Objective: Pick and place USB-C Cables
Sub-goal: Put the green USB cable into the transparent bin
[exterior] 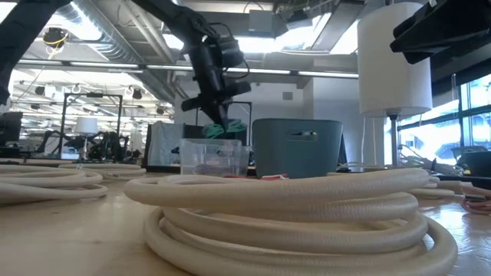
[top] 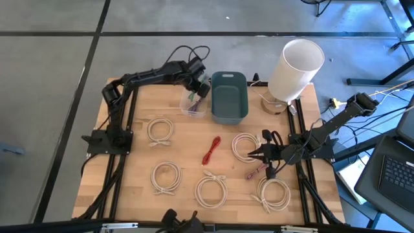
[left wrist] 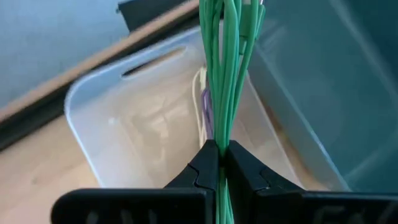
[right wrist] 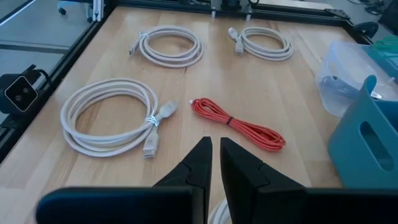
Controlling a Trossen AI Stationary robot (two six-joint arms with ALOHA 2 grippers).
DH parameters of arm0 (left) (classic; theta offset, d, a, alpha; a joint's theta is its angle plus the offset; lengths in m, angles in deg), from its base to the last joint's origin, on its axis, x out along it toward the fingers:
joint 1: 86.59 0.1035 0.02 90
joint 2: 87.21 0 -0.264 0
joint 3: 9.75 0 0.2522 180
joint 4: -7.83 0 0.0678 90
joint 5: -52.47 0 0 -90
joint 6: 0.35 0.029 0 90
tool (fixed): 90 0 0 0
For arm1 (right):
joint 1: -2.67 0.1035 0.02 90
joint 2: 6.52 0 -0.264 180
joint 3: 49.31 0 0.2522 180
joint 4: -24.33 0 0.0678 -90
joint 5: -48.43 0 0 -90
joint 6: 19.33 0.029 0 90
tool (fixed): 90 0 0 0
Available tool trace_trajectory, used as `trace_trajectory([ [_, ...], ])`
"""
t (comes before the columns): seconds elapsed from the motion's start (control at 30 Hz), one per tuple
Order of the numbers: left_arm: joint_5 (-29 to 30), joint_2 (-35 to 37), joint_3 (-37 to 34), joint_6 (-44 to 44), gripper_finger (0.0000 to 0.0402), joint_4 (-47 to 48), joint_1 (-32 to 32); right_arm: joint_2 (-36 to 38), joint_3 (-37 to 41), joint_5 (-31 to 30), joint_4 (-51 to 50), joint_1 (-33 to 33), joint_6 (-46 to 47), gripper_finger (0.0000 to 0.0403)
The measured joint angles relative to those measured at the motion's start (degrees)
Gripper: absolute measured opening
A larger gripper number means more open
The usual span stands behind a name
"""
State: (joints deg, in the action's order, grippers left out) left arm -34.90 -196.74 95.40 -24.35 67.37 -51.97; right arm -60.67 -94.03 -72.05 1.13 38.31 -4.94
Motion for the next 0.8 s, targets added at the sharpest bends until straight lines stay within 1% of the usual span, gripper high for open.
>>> trace_trajectory([
  [0.1,-1.2,-1.6,0.4,-1.2,0.0008,5.0,0.0,0.0,0.0,0.0,0.0,0.0,-0.1,0.0037],
  [0.23,-1.2,-3.9,0.5,-1.2,0.0008,6.0,0.0,0.0,0.0,0.0,0.2,0.0,-0.1,0.0037],
  [0.8,-5.6,-12.6,0.6,-0.9,0.0009,1.9,0.0,0.0,0.0,0.0,0.6,0.0,-0.1,0.0037],
])
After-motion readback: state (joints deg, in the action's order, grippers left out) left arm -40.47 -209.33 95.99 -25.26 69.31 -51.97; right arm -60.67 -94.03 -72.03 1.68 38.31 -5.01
